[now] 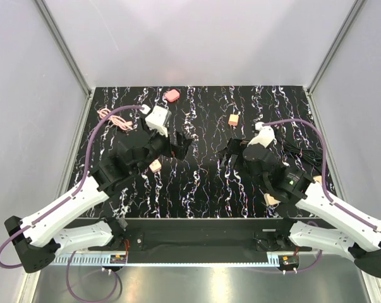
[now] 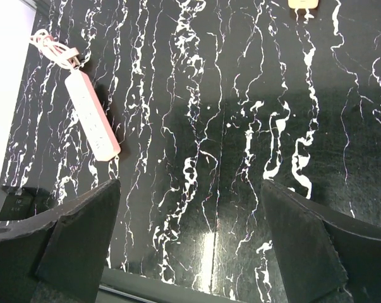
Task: Insert the plug
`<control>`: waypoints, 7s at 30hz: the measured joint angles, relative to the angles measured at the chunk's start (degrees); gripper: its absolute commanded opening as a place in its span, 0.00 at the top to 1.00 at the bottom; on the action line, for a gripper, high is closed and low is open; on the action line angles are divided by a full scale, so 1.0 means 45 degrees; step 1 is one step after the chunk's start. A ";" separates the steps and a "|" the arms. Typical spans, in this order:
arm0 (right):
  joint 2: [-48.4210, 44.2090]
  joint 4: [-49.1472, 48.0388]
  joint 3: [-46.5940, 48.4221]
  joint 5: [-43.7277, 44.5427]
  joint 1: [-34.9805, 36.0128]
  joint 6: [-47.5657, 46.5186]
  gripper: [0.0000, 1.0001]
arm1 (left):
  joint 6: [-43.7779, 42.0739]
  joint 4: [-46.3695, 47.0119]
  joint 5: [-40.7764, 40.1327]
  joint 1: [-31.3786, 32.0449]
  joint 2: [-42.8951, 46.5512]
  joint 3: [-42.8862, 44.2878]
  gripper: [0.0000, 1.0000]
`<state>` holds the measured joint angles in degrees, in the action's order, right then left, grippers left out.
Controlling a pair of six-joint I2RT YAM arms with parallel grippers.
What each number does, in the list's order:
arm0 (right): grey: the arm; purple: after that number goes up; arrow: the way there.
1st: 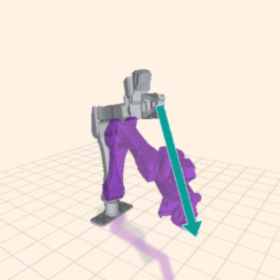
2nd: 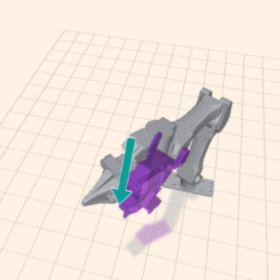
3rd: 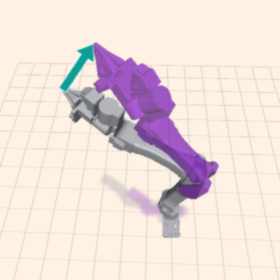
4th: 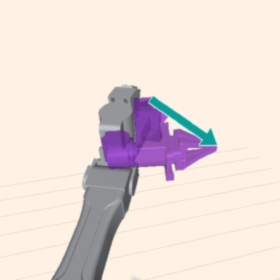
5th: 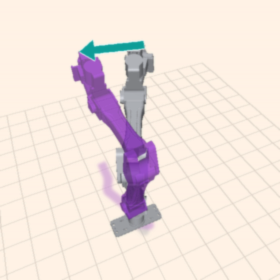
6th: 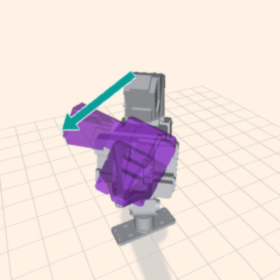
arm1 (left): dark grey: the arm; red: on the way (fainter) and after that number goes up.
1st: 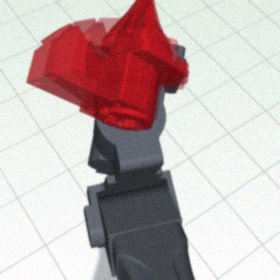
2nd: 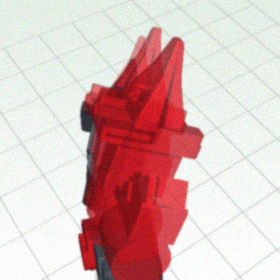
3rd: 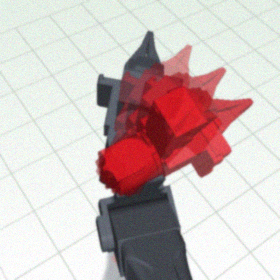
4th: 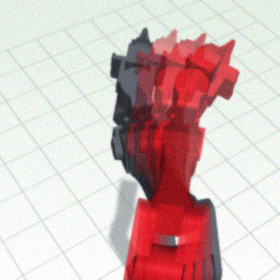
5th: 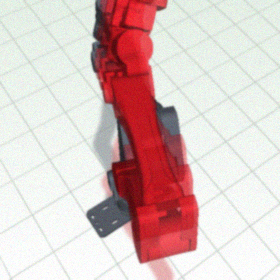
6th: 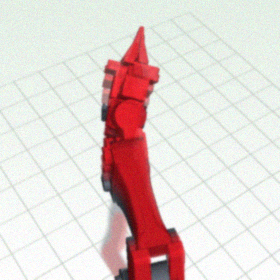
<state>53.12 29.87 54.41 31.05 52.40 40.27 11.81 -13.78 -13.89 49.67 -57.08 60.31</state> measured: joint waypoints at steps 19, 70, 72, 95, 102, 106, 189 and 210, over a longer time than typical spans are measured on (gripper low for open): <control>1.1681 -0.1132 0.5935 0.0189 -0.5960 -0.3157 0.11 | -0.0146 -0.0253 -0.5644 0.0000 0.1613 -0.0228 0.01; 0.6266 -0.5527 -0.2458 -0.3745 -0.2735 -0.6572 0.91 | 0.2059 -0.0908 0.0578 -0.2501 -0.1059 0.0316 0.10; 0.4308 -0.5853 -0.3123 -0.3759 -0.2754 -0.6538 0.92 | 0.2681 -0.0899 0.2142 -0.3104 -0.1583 0.0418 0.11; 0.0656 -0.7728 -0.4425 -0.7509 -0.2390 -0.6188 0.95 | 0.5391 0.1355 1.3386 -0.4410 -0.5605 0.0588 0.19; 0.0651 -0.7902 -0.4085 -0.7742 -0.2293 -0.6101 0.95 | 0.5416 0.1273 1.3605 -0.4328 -0.6475 0.0593 0.19; 0.0656 -0.8009 -0.3988 -0.7844 -0.2195 -0.6018 0.94 | 0.5600 0.1287 1.3775 -0.4308 -0.6674 0.0593 0.19; -0.2929 -0.3614 -0.1219 -0.2225 -0.1914 0.2103 1.00 | 0.7781 0.2861 0.8340 -0.4925 -0.2025 -0.1273 0.05; 0.2812 0.6630 0.0797 -0.2822 -1.4834 0.1423 1.00 | 0.2074 -0.4571 0.3225 -0.2851 -0.3483 0.1705 0.01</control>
<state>65.78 59.70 58.00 18.35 -14.35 46.68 21.15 -34.35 0.62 36.84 -72.75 67.99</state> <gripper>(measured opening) 0.370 0.985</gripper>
